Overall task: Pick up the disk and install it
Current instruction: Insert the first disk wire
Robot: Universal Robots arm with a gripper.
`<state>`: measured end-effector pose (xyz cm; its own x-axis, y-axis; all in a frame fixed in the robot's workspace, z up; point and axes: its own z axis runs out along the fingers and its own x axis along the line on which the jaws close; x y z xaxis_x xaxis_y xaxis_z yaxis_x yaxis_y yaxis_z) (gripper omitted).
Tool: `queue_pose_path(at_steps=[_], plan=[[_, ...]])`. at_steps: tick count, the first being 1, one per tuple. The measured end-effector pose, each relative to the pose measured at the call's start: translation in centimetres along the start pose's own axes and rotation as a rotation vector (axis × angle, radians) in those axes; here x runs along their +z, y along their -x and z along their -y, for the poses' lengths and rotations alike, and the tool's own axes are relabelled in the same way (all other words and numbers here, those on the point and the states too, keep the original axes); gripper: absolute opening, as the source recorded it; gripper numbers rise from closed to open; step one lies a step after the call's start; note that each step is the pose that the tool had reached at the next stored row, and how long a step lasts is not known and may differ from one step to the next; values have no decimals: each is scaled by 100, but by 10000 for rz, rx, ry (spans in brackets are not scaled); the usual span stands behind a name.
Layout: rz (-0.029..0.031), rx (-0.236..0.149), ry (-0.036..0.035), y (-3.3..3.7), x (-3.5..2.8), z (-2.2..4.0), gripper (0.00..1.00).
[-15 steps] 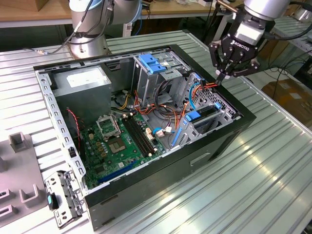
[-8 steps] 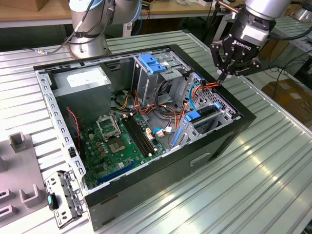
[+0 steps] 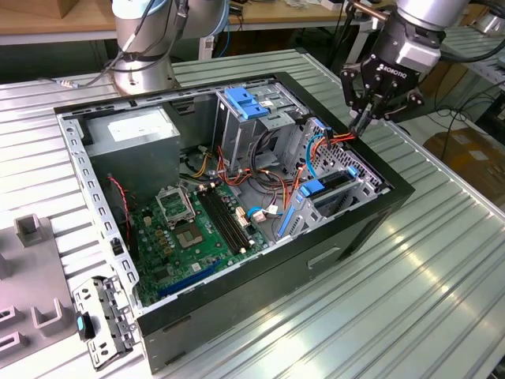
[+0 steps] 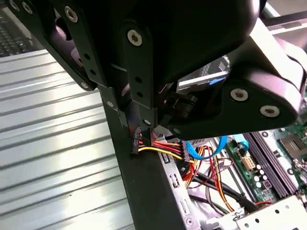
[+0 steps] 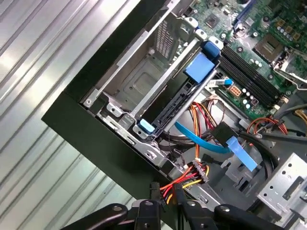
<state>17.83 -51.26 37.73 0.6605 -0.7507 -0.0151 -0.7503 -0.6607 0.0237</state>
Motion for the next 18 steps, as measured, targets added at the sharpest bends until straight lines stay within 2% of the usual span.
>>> queue_pose_path(at_steps=[3, 4, 5, 8, 9, 10, 11, 13, 18], plan=[[-18, -723, 10, -1, 11, 1, 25], [-29, -1178, 18, -4, 20, 4, 25], [-39, -1453, 25, -7, 30, 7, 25], [-70, -2153, 43, -15, 58, 17, 26], [-84, -2409, 47, -16, 69, 18, 33], [-94, -2643, 50, -16, 78, 19, 33], [-110, -3097, 52, -18, 95, 24, 33], [-113, -3233, 52, -17, 107, 63, 33], [-123, -3324, 42, -17, 121, 64, 31]])
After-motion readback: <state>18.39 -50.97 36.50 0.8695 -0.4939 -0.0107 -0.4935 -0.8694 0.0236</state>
